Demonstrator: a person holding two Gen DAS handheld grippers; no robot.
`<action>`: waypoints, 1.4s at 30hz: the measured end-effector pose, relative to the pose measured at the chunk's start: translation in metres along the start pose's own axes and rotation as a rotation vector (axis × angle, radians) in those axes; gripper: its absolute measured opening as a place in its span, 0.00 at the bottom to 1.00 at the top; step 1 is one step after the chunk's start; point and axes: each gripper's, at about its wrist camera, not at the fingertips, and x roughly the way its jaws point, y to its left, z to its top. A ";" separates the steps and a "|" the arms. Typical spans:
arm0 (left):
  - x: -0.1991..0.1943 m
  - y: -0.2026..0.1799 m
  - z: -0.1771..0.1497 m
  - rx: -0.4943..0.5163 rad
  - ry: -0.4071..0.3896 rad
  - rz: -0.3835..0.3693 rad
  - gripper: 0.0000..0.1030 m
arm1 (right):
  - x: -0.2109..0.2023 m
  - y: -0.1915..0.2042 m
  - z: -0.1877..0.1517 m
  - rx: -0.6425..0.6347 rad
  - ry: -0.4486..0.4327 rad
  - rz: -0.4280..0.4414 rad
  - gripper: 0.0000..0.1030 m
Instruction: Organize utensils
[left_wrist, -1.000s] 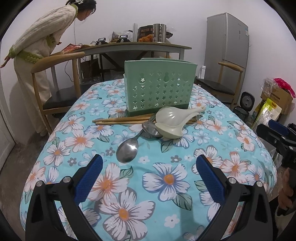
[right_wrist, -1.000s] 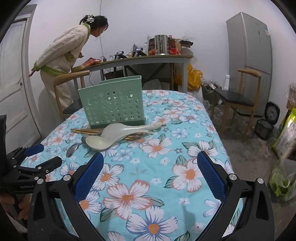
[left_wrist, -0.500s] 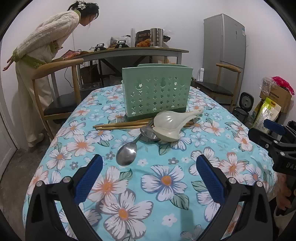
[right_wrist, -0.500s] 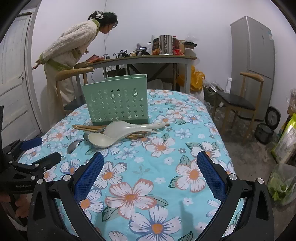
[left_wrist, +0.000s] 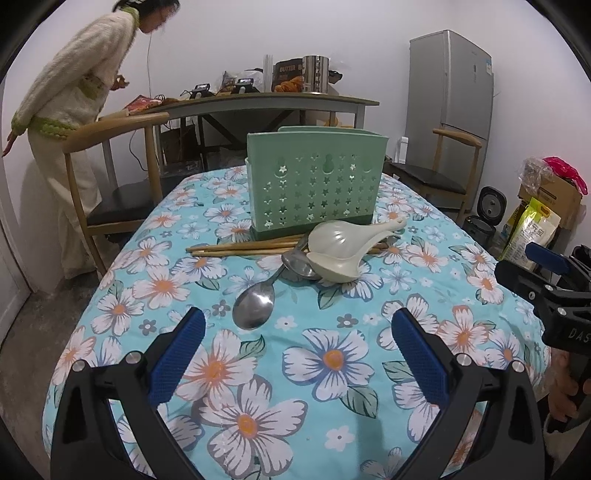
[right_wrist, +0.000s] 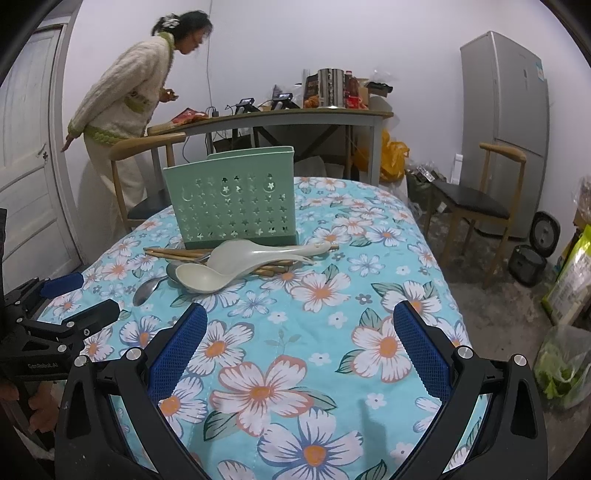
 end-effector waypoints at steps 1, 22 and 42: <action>0.000 0.000 0.000 -0.001 0.002 -0.001 0.96 | 0.000 0.000 0.000 0.001 0.000 0.002 0.94; 0.005 -0.001 -0.001 0.003 0.013 -0.014 0.96 | 0.000 0.002 0.000 0.002 -0.001 0.004 0.94; 0.003 0.002 0.000 -0.011 0.008 -0.007 0.96 | 0.001 0.006 -0.001 -0.005 0.008 0.010 0.94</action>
